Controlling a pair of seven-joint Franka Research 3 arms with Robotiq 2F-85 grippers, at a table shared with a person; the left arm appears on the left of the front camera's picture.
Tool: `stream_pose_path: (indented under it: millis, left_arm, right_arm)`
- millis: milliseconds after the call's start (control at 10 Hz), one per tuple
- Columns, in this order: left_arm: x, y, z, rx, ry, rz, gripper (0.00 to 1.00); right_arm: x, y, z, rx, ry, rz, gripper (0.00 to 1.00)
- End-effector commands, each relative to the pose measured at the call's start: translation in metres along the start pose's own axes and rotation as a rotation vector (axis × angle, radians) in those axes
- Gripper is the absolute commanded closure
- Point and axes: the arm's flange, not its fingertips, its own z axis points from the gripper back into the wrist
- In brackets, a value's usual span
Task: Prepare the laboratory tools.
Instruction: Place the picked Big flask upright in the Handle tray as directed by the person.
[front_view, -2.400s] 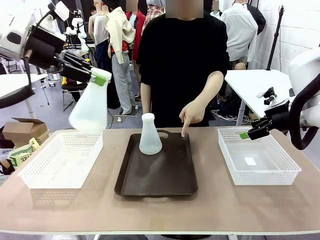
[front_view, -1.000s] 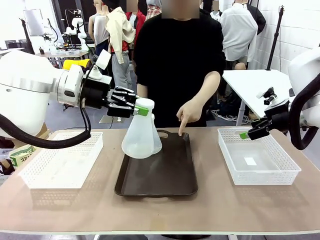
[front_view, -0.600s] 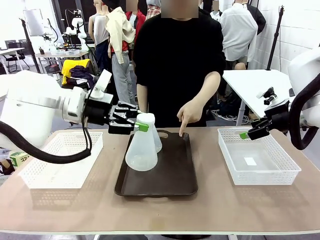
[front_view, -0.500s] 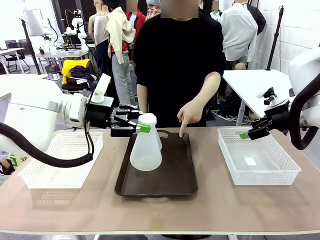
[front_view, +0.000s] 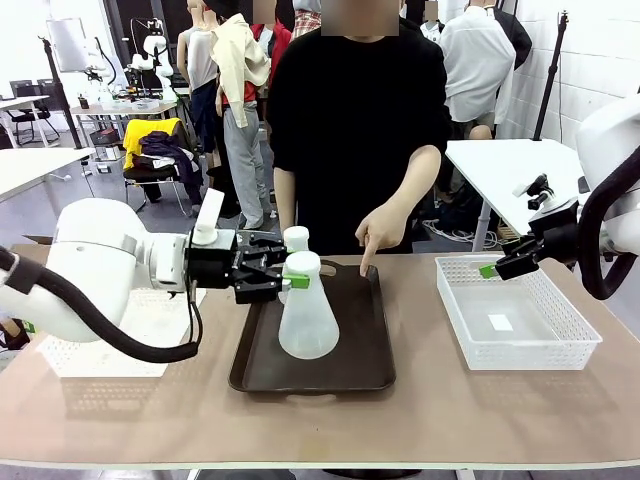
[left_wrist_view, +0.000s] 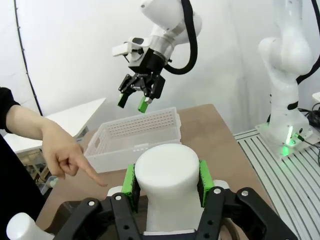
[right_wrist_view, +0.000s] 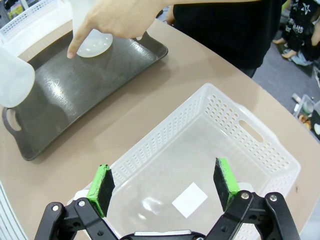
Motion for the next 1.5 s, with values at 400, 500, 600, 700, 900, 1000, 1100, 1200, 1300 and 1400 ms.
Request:
stream_pose_path:
  millis: [400,500,600,700,900,1000,1100,1200,1300,1400]
  left_arm:
    - [-0.031,0.029,-0.015,0.093,-0.036,-0.022,1.00]
    - [-0.036,0.032,-0.015,0.105,-0.032,-0.008,1.00]
    - [-0.039,0.032,-0.014,0.104,-0.022,0.004,1.00]
    - [-0.043,0.035,-0.014,0.109,-0.016,0.001,1.00]
    - [-0.049,0.038,-0.013,0.128,-0.010,0.007,1.00]
    - [-0.052,0.040,-0.012,0.130,-0.002,0.015,1.00]
    - [-0.052,0.038,-0.011,0.132,0.002,0.022,1.00]
    - [-0.053,0.039,-0.010,0.131,0.007,0.034,0.84]
    - [-0.053,0.039,-0.009,0.127,0.014,0.035,0.66]
    - [-0.053,0.038,-0.009,0.127,0.017,0.036,0.47]
  right_arm:
    - [-0.001,0.000,0.001,0.002,0.008,0.004,0.00]
    - [-0.001,0.000,0.001,0.002,0.008,0.004,0.00]
    - [-0.001,0.000,0.001,0.002,0.008,0.004,0.00]
    - [-0.001,0.000,0.001,0.002,0.008,0.004,0.00]
    - [-0.001,0.000,0.001,0.002,0.008,0.004,0.00]
    - [-0.001,0.000,0.001,0.002,0.008,0.004,0.00]
    - [-0.001,0.000,0.001,0.002,0.008,0.004,0.00]
    - [-0.001,0.000,0.001,0.002,0.008,0.004,0.00]
    - [-0.001,0.000,0.001,0.002,0.008,0.004,0.00]
    - [-0.001,0.000,0.001,0.002,0.008,0.004,0.00]
